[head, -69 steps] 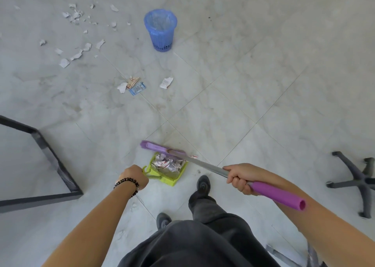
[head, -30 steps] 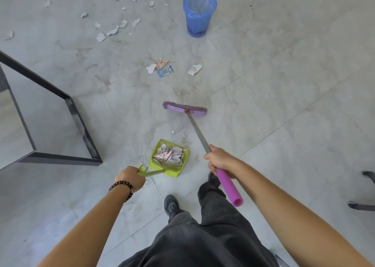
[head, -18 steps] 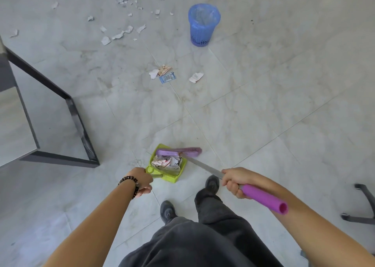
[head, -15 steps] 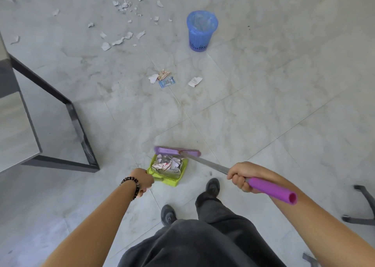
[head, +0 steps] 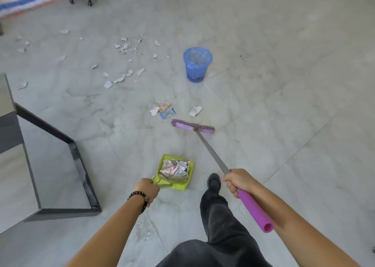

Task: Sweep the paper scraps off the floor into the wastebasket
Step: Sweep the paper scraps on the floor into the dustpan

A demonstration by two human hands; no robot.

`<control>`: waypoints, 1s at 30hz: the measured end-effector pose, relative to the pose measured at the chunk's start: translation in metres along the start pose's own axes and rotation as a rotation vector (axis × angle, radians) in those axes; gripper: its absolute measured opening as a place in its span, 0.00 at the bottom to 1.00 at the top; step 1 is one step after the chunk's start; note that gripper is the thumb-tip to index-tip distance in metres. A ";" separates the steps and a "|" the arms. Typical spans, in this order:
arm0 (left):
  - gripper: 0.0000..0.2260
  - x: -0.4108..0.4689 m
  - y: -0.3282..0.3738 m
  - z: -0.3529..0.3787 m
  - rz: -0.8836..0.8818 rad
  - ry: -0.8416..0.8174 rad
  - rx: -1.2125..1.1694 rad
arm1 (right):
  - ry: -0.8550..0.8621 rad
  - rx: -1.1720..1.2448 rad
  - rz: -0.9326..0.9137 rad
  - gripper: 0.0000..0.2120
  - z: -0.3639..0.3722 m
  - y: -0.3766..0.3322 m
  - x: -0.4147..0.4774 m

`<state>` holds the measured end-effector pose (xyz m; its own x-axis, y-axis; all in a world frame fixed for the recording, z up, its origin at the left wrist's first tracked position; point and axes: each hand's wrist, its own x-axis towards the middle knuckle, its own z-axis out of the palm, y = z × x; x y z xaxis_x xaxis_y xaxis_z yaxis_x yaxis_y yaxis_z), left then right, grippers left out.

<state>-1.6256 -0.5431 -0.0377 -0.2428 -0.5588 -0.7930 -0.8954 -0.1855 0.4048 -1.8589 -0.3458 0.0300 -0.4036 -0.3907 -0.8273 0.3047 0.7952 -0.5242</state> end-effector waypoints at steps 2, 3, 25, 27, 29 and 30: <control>0.06 0.019 0.023 -0.007 -0.011 0.017 -0.023 | 0.004 0.022 -0.010 0.03 -0.012 -0.021 0.030; 0.06 0.031 0.035 -0.011 -0.023 0.027 -0.034 | 0.006 0.016 -0.014 0.04 -0.019 -0.034 0.047; 0.07 0.202 0.235 -0.166 -0.117 0.198 0.016 | -0.024 0.395 0.197 0.05 -0.057 -0.351 0.302; 0.07 0.223 0.238 -0.189 -0.106 0.170 0.050 | -0.057 0.473 0.231 0.07 -0.032 -0.364 0.299; 0.07 0.245 0.242 -0.216 -0.092 0.125 0.085 | -0.110 0.571 0.289 0.11 -0.016 -0.381 0.293; 0.07 0.255 0.244 -0.229 -0.086 0.098 0.090 | -0.146 0.655 0.319 0.12 -0.012 -0.390 0.290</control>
<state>-1.8207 -0.9167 -0.0369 -0.1302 -0.6207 -0.7732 -0.9423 -0.1651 0.2912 -2.1051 -0.7635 -0.0031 -0.1041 -0.2809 -0.9541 0.8587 0.4586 -0.2287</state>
